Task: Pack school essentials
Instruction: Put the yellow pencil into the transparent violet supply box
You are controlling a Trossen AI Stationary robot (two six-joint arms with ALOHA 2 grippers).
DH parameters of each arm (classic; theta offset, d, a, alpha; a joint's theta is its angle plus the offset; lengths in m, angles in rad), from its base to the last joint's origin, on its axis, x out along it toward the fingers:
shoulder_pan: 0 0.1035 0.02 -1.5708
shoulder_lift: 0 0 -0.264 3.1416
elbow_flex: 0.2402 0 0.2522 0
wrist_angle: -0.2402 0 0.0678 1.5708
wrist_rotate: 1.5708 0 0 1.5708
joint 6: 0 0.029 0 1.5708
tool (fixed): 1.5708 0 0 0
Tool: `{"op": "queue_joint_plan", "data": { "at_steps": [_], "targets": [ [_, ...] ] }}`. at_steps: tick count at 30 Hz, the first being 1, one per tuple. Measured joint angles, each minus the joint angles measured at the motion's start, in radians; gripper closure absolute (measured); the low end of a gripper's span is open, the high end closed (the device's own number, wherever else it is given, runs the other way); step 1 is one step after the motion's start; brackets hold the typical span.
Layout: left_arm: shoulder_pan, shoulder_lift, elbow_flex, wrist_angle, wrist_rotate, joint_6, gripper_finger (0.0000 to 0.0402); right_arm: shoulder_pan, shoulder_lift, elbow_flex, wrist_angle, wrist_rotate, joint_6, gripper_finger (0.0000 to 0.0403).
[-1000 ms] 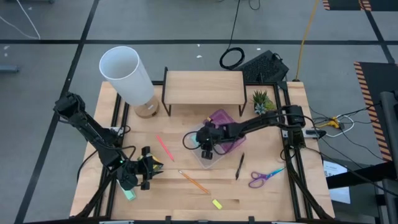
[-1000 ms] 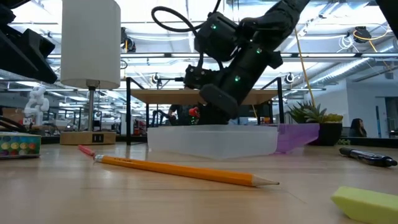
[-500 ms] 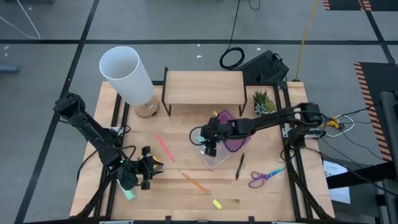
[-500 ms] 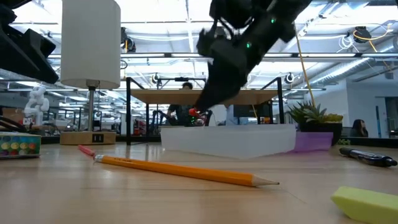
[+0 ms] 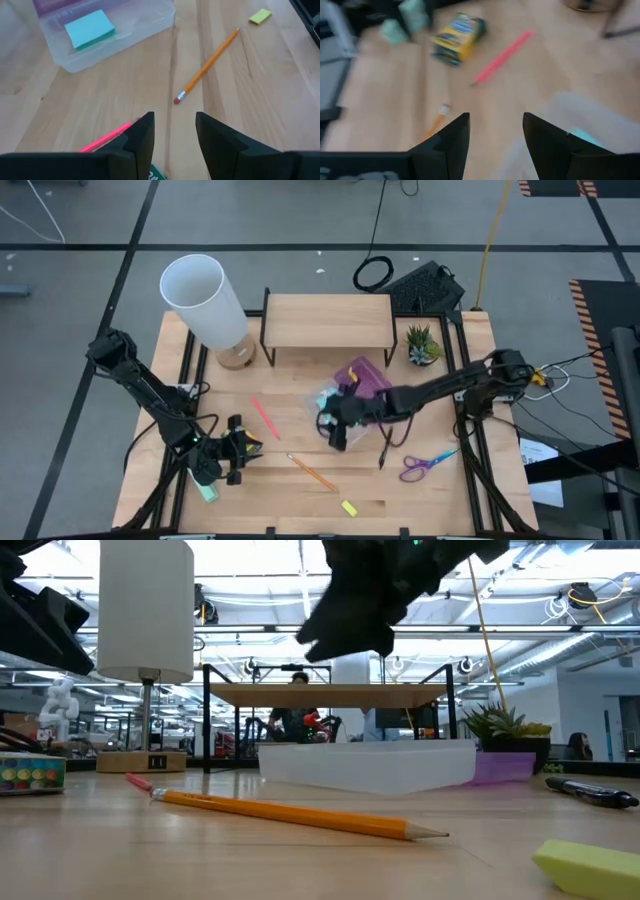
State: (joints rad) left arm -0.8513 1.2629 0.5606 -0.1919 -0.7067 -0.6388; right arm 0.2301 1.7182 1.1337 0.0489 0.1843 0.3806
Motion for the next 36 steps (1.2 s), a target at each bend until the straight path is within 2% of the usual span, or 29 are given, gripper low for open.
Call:
{"op": "queue_joint_plan", "data": {
  "at_steps": [4, 7, 10, 17, 23, 30, 33, 36],
  "targets": [
    [0.002, 0.0, 0.0, 0.009, -0.028, 0.009, 0.0252, 0.081, 0.093, 0.007, 0.176, -0.001, 0.003, 0.0224],
    [0.015, 0.0, 0.0, 0.009, -0.028, 0.012, 0.0252, 0.126, 0.19, 0.064, 0.203, 0.006, 0.051, 0.0224],
    [0.031, 0.0, 0.0, 0.009, -0.028, 0.02, 0.0252, 0.153, 0.29, 0.168, 0.154, 0.024, 0.1, 0.0224],
    [0.041, 0.0, 0.0, 0.002, -0.019, 0.031, 0.0252, 0.183, 0.465, 0.419, -0.13, 0.027, 0.206, 0.0224],
    [0.037, 0.0, 0.0, -0.001, -0.001, 0.032, 0.0252, 0.197, 0.501, 0.492, -0.342, 0.078, 0.287, 0.0225],
    [0.037, 0.0, 0.0, -0.008, 0.007, 0.031, 0.0252, 0.216, 0.505, 0.491, -0.386, 0.073, 0.332, 0.0229],
    [0.037, 0.0, 0.0, -0.008, 0.007, 0.03, 0.0252, 0.217, 0.506, 0.491, -0.429, 0.074, 0.319, 0.025],
    [0.037, 0.0, 0.0, -0.008, 0.007, 0.026, 0.0252, 0.213, 0.508, 0.493, -0.481, 0.078, 0.327, 0.0289]
  ]
}}
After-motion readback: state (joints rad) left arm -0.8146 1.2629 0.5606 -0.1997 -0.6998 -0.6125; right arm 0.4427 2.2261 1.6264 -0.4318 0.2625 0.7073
